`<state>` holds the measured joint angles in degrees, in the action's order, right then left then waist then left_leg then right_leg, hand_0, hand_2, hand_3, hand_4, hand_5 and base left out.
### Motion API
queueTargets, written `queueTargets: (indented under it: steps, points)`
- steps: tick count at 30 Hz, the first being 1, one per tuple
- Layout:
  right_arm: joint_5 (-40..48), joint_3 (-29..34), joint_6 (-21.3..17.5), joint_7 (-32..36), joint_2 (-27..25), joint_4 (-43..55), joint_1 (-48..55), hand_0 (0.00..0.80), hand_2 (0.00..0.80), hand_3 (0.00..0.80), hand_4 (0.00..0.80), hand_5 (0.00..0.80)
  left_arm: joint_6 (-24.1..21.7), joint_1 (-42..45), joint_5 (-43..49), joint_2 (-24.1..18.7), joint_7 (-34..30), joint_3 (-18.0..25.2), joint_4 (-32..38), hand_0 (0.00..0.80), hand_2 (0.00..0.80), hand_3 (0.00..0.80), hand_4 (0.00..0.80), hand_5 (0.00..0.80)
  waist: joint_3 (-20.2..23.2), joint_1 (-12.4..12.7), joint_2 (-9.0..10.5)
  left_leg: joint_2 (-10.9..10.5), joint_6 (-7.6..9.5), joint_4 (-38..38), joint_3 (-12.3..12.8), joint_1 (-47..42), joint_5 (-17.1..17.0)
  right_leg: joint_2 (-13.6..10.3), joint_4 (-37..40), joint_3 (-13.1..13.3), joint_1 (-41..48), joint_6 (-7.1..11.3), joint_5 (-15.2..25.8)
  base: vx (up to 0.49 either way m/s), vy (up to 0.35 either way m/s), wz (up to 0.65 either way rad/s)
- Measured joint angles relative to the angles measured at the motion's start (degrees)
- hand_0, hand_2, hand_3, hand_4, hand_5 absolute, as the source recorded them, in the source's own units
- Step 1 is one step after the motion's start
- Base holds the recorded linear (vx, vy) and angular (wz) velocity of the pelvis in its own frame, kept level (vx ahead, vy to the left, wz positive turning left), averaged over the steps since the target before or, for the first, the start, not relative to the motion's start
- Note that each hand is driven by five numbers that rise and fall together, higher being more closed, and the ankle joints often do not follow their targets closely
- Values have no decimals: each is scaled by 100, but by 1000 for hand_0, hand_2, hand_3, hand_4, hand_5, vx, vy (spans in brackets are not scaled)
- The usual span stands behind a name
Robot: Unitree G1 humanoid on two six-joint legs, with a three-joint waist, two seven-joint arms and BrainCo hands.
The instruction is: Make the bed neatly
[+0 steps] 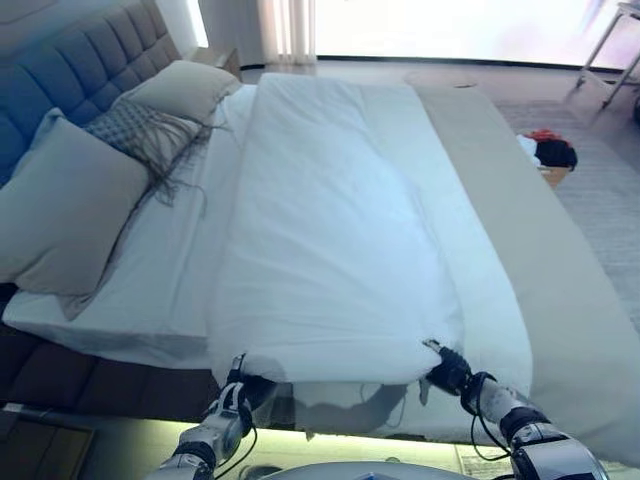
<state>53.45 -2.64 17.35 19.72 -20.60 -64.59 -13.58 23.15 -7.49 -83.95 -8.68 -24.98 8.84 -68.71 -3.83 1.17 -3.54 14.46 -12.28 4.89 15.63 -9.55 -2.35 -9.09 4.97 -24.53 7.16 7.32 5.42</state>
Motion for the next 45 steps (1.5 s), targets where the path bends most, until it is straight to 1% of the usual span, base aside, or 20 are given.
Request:
queueTargets:
  steps: [8, 15, 19, 20, 21, 22, 23, 24, 25, 29, 30, 31, 32, 35, 37, 38, 40, 42, 44, 45]
  points:
    - [1, 0, 0, -85, 94, -323, 105, 800, 800, 800, 800, 800, 86, 58, 235, -49, -137, 148, -65, 800, 800, 800, 800, 800, -65, 151, -195, -394, 174, -17, -19, -82, 74, -393, 1, -21, 118, 198, 69, -51, 289, 3]
    - [-202, 44, -29, -120, 231, -496, 139, 800, 800, 800, 800, 800, 422, 60, 439, -232, -317, 305, -210, 800, 800, 800, 800, 800, -158, 153, -143, -1014, 508, 41, 33, -95, 188, -991, -51, -153, 127, 476, 237, -65, 277, 3]
    - [-244, 19, -65, -81, 449, -612, 113, 800, 800, 800, 800, 800, 474, -32, 446, -440, -333, 387, -242, 800, 800, 800, 800, 800, -225, 142, -108, -1031, 628, 11, -49, -3, 197, -1111, -722, -212, -199, 451, 251, -172, 93, 12]
    - [-224, 5, -108, -58, 456, -624, 113, 800, 800, 800, 800, 800, 473, -88, 446, -450, -336, 386, -240, 800, 800, 800, 800, 800, -259, 134, -95, -1015, 670, 6, -194, 46, 193, -1140, -1033, -94, -356, 434, 227, -96, 3, 36]
    - [-215, 2, -120, -33, 467, -622, 112, 800, 800, 800, 800, 800, 466, -142, 447, -475, -335, 361, -230, 800, 800, 800, 800, 800, -307, 122, -83, -959, 706, 5, -391, 73, 164, -1052, -1462, 139, -494, 445, -89, -81, 9, 64]
    - [-188, -35, -150, 1, 490, -621, 152, 800, 800, 800, 800, 800, 456, -263, 447, -495, -330, 358, -229, 800, 800, 800, 800, 800, -345, 72, -116, -754, 690, -17, -760, 167, 127, -479, -2084, 757, -715, 448, -824, -97, 38, 88]
    - [-151, -36, -156, 14, 505, -638, 152, 800, 800, 800, 800, 800, 448, -375, 446, -503, -326, 351, -226, 800, 800, 800, 800, 800, -360, 58, -94, -606, 610, -24, -1025, 295, 65, 128, -2140, 1137, -773, 120, -1247, -128, 75, 106]
    - [-149, -24, -189, 20, 530, -638, 122, 800, 800, 800, 800, 800, 413, -440, 440, -555, -286, 247, -167, 800, 800, 800, 800, 800, -367, 60, 105, -738, 540, -102, -1148, 443, 13, 494, -1556, 1135, -615, -268, -1373, -164, 67, 84]
    - [-154, 11, -225, 13, 481, -649, 46, 800, 800, 800, 800, 800, 359, -416, 434, -502, -222, 199, -81, 800, 800, 800, 800, 800, -408, 67, 130, -783, 539, -159, -1120, 485, 12, 478, -1268, 1016, -455, -539, -1230, -187, 59, 60]
    - [-153, 12, -334, -22, 502, -649, -110, 800, 800, 800, 800, 800, 180, -383, 381, -458, -146, 140, 419, 800, 800, 800, 800, 800, -629, 185, 268, -955, 406, -1462, -883, 1387, 114, 316, -725, 859, -251, -559, -940, -217, 26, 27]
    - [-148, 12, -335, -21, 487, -646, -123, 800, 800, 800, 800, 800, 141, -404, 370, -424, -130, 135, 521, 800, 800, 800, 800, 800, -634, 210, 262, -958, 421, -1358, -585, 1504, 51, 310, -519, 798, -210, -554, -826, -208, 26, 26]
    - [-139, 12, -342, -16, 415, -631, -122, 800, 800, 800, 800, 800, 127, -469, 370, -352, -70, 126, 531, 800, 800, 800, 800, 800, -647, 119, 101, -950, 596, -1064, -177, 1522, -191, 384, -484, 668, -181, -540, -823, -239, 48, 46]
    - [-84, 29, -375, -14, 403, -618, -96, 800, 800, 800, 800, 800, 102, -597, 370, -309, 35, 73, 530, 800, 800, 800, 800, 800, -663, 78, 49, -921, 894, -903, 71, 1514, -310, 430, -488, 555, -183, -502, -866, -283, 97, 59]
    - [-51, 29, -365, -17, 406, -721, -117, 800, 800, 800, 800, 800, -102, -634, 320, -251, 188, 22, 549, 800, 800, 800, 800, 800, -662, 140, 52, -934, 924, -745, -12, 1454, -394, 408, -459, 493, -203, -547, -913, -168, 161, 13]
    - [-53, 30, -357, -13, 401, -722, -100, 800, 800, 800, 800, 800, -147, -600, 318, -235, 247, 22, 524, 800, 800, 800, 800, 800, -661, 117, 109, -1001, 762, -681, -69, 1317, -508, 262, -497, 483, -122, -528, -896, -124, 339, -16]
    - [-55, 19, -353, -12, 438, -722, -53, 800, 800, 800, 800, 800, -202, -594, 307, -237, 250, 23, 458, 800, 800, 800, 800, 800, -652, 119, 340, -1052, 612, -755, -42, 1247, -540, 20, -499, 433, -72, -493, -857, -148, 392, -29]
    - [-62, 20, -361, -12, 502, -660, 7, 800, 800, 800, 800, 800, -262, -468, 251, -243, 251, 31, 444, 800, 800, 800, 800, 800, -655, 45, 470, -738, 455, -1333, -51, 1156, -256, -92, -450, 322, 117, -437, -807, -127, 422, -17]
    - [-116, 17, -372, -26, 495, -628, 81, 800, 800, 800, 800, 800, -263, -281, 213, -192, 245, 31, 402, 800, 800, 800, 800, 800, -577, -117, 335, -344, 350, -1326, -261, 932, -190, -69, -471, 316, 205, -417, -814, -80, 511, -5]
    - [-196, 13, -372, -70, 423, -623, 110, 800, 800, 800, 800, 800, -262, -195, 213, -116, 240, 29, 365, 800, 800, 800, 800, 800, -535, -210, 123, -440, 431, -750, -494, 589, -264, -75, -570, 409, 181, -306, -809, -119, 503, -13]
    - [-232, 14, -375, -84, 413, -628, 129, 800, 800, 800, 800, 800, -260, -249, 213, -102, 236, 28, 304, 800, 800, 800, 800, 800, -504, -294, 64, -500, 334, -496, -414, 476, -158, -137, -635, 428, 140, -220, -815, -114, 407, 10]
